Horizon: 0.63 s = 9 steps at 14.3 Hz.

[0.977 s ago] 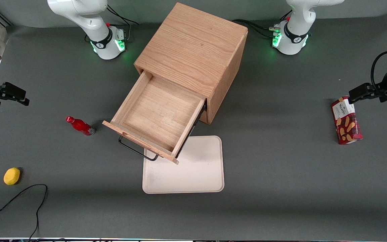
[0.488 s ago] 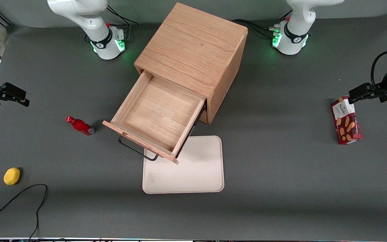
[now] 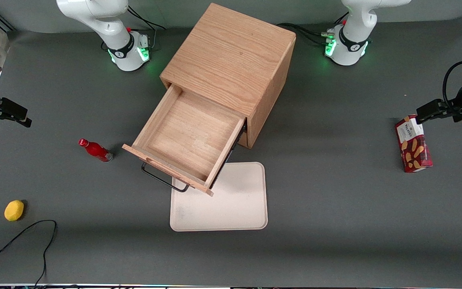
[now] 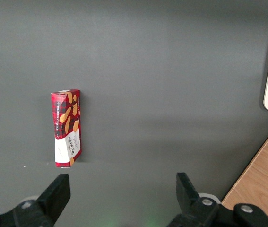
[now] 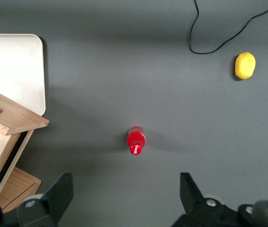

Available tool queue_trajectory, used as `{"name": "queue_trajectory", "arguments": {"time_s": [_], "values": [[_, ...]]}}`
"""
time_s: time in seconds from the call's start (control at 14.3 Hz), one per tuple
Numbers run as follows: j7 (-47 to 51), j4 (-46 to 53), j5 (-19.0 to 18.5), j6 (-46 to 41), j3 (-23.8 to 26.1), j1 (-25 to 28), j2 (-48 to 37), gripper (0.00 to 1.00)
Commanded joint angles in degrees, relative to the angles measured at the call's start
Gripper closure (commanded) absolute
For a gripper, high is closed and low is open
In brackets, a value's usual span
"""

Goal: Open upper drawer

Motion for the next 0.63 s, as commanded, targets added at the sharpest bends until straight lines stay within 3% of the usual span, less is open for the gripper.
{"name": "queue_trajectory", "arguments": {"time_s": [0.0,0.56], "values": [[1.5,0.7,0.0,-0.9,0.2,0.0,0.0,0.00],[1.6,0.8,0.1,-3.8,0.4,0.0,0.1,0.00]]}}
